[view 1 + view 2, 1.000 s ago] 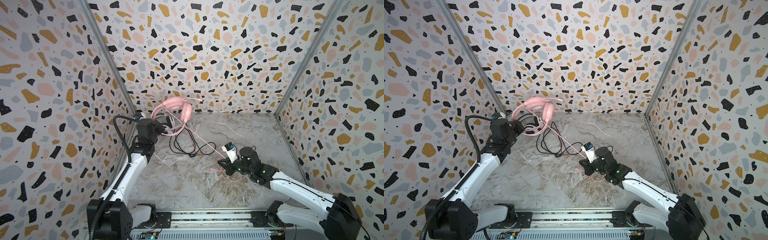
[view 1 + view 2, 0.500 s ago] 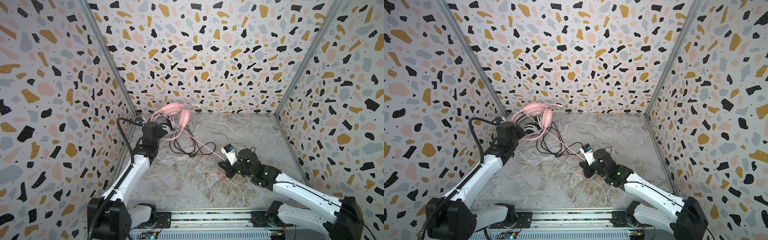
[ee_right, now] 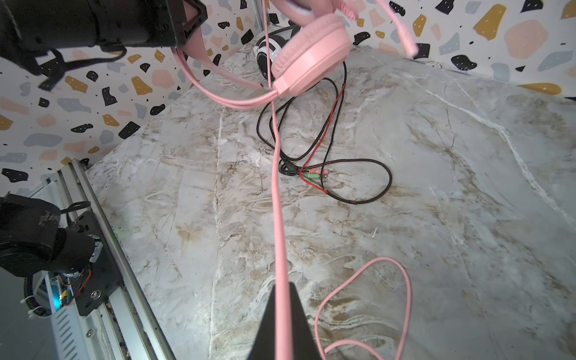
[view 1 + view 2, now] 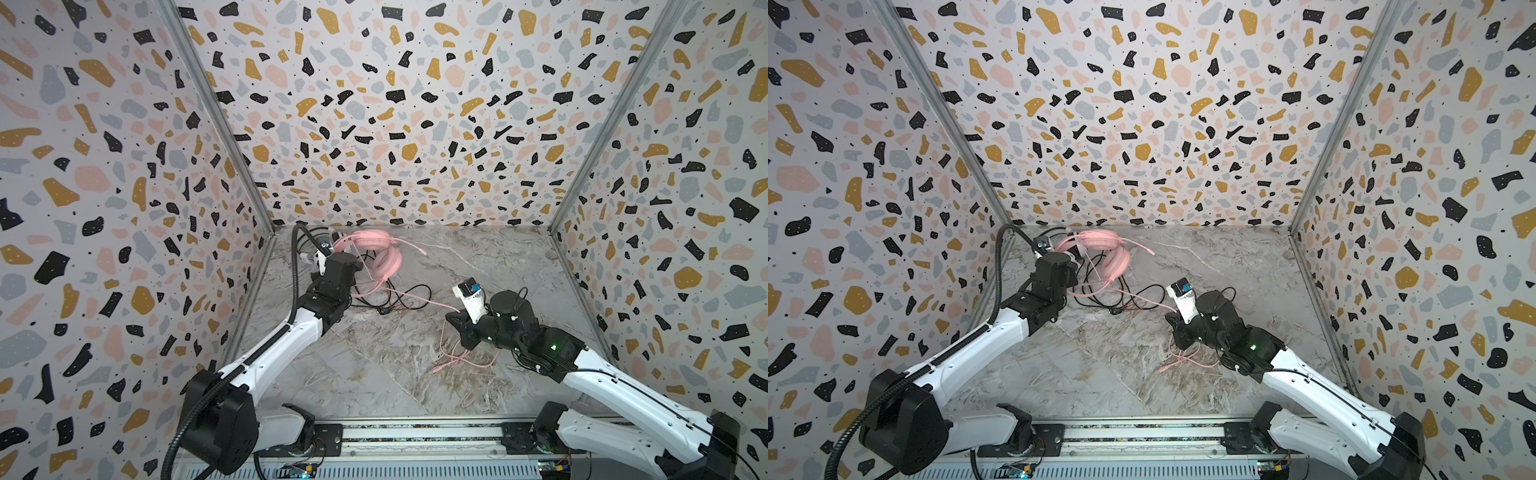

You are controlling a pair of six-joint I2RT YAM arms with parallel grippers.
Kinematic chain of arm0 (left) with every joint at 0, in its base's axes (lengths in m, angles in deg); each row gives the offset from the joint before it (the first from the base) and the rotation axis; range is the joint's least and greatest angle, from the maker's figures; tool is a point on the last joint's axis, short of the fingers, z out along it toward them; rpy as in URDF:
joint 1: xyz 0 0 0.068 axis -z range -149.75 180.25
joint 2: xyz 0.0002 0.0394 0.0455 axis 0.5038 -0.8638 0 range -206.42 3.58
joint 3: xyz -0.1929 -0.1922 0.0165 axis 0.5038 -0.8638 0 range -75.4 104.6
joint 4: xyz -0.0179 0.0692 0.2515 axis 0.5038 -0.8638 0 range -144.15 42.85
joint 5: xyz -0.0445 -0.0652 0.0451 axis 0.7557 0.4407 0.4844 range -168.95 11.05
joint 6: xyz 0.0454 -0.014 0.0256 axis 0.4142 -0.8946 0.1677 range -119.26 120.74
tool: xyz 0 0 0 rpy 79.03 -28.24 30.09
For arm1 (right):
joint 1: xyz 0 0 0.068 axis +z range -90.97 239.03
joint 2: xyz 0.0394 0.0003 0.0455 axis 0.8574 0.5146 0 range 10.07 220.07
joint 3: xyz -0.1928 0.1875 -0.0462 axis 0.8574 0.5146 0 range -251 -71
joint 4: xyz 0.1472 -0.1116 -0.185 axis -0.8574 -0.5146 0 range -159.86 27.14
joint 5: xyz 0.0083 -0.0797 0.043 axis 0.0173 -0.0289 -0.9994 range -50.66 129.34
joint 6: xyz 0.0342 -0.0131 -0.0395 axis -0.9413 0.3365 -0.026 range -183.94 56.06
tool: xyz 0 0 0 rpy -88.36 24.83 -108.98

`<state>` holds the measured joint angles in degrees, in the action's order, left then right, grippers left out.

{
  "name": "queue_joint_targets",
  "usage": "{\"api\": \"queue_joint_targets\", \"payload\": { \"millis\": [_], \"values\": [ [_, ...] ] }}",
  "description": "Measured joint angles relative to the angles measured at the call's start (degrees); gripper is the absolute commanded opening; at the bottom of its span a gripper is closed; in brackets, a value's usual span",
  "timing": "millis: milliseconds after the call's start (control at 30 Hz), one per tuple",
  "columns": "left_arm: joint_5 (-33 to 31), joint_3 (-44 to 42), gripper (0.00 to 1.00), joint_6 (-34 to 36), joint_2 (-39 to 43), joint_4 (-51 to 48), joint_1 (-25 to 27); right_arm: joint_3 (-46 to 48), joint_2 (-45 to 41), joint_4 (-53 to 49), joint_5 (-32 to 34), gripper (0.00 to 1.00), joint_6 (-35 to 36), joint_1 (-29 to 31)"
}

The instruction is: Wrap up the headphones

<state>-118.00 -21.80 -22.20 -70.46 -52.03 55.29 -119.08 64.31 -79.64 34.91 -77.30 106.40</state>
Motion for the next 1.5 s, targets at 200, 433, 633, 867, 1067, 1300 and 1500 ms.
{"api": "queue_joint_targets", "payload": {
  "millis": [200, 433, 633, 867, 1067, 1300, 1500],
  "values": [
    [-4.76, 0.04, 0.0, 5.22, -1.64, -0.79, 5.18, -4.15, 0.02, -2.6, 1.7, 0.06, 1.4, -0.07],
    [-3.15, 4.59, 0.0, 9.99, -5.75, -3.78, 8.72, -8.72, 0.5, -3.76, 2.6, 0.06, 3.67, -2.1],
    [-2.62, 6.43, 0.0, 14.73, -7.32, -5.03, 12.24, -9.84, 0.83, -4.15, 2.43, 0.06, 5.07, -5.53],
    [1.11, 6.45, 0.0, 19.02, -7.39, -7.39, 13.6, -12.2, 2.43, -5.29, 0.52, 0.06, 6.84, -9.94],
    [8.13, 6.45, 0.0, 22.4, -6.78, -8.57, 13.62, -13.07, 4.0, -4.44, -2.08, 0.06, 7.43, -12.37],
    [18.01, 6.88, 0.0, 26.62, -5.97, -10.45, 13.62, -13.09, 4.37, -3.02, -3.54, 0.06, 7.93, -13.44],
    [23.56, 6.6, 0.0, 28.76, -5.11, -10.16, 13.64, -13.64, 5.4, -3.04, -4.15, 0.06, 8.61, -14.8]
  ]
}}
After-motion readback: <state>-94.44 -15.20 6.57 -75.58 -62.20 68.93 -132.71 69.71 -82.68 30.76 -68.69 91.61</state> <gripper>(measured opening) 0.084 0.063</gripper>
